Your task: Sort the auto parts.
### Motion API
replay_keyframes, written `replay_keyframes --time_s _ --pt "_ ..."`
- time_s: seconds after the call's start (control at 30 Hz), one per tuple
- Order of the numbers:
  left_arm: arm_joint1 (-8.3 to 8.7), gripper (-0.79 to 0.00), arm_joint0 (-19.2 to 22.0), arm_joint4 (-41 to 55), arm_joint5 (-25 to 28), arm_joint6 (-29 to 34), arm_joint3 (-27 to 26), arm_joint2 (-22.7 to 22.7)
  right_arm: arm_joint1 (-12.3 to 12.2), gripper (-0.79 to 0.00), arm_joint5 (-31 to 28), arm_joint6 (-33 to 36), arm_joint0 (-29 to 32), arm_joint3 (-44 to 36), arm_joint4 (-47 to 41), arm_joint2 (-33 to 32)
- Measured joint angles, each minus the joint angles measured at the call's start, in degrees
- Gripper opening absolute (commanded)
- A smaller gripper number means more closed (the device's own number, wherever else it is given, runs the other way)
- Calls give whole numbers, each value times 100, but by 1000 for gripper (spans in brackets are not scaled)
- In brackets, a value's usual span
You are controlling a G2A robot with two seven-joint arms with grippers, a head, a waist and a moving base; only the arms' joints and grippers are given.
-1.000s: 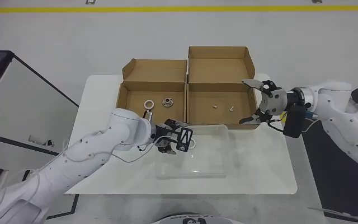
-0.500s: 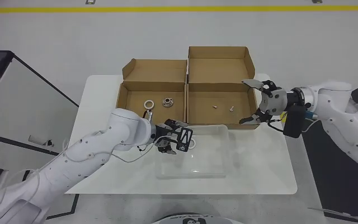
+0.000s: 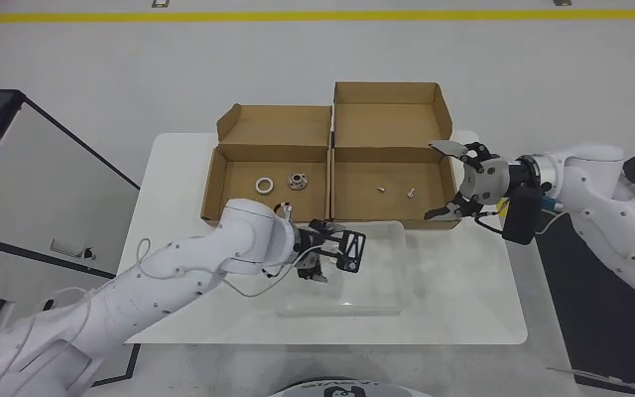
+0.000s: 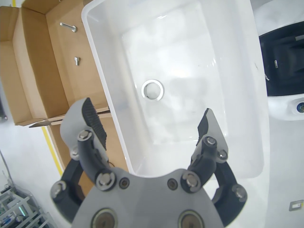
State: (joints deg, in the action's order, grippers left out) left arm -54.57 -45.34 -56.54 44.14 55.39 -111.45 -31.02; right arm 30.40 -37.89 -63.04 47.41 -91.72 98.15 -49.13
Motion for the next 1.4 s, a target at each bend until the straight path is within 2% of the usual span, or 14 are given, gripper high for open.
replay_keyframes --time_s 0.13,0.37,0.43,0.53,0.57,0.6,0.7,1.17,1.4 --pt "-204 0 397 734 -322 777 62 296 0 0 0 0 0 0 0 0" --pt "-465 0 1016 1550 -904 1383 252 921 0 0 0 0 0 0 0 0" --pt "-526 -37 1154 1745 -1032 1509 319 1083 0 0 0 0 0 0 0 0" --pt "-602 -206 1267 1916 -1107 1582 413 1219 0 0 0 0 0 0 0 0" --pt "-622 -237 1279 1932 -1120 1595 450 1248 0 0 0 0 0 0 0 0" --pt "-647 -314 1284 1933 -1136 1599 487 1281 0 0 0 0 0 0 0 0" --pt "-700 -400 1250 1845 -1204 1551 590 1336 0 0 0 0 0 0 0 0" --pt "-898 -493 860 279 -1492 583 1025 1535 0 0 0 0 0 0 0 0" --pt "-1006 -477 766 -395 -1559 379 1178 1577 0 0 0 0 0 0 0 0"
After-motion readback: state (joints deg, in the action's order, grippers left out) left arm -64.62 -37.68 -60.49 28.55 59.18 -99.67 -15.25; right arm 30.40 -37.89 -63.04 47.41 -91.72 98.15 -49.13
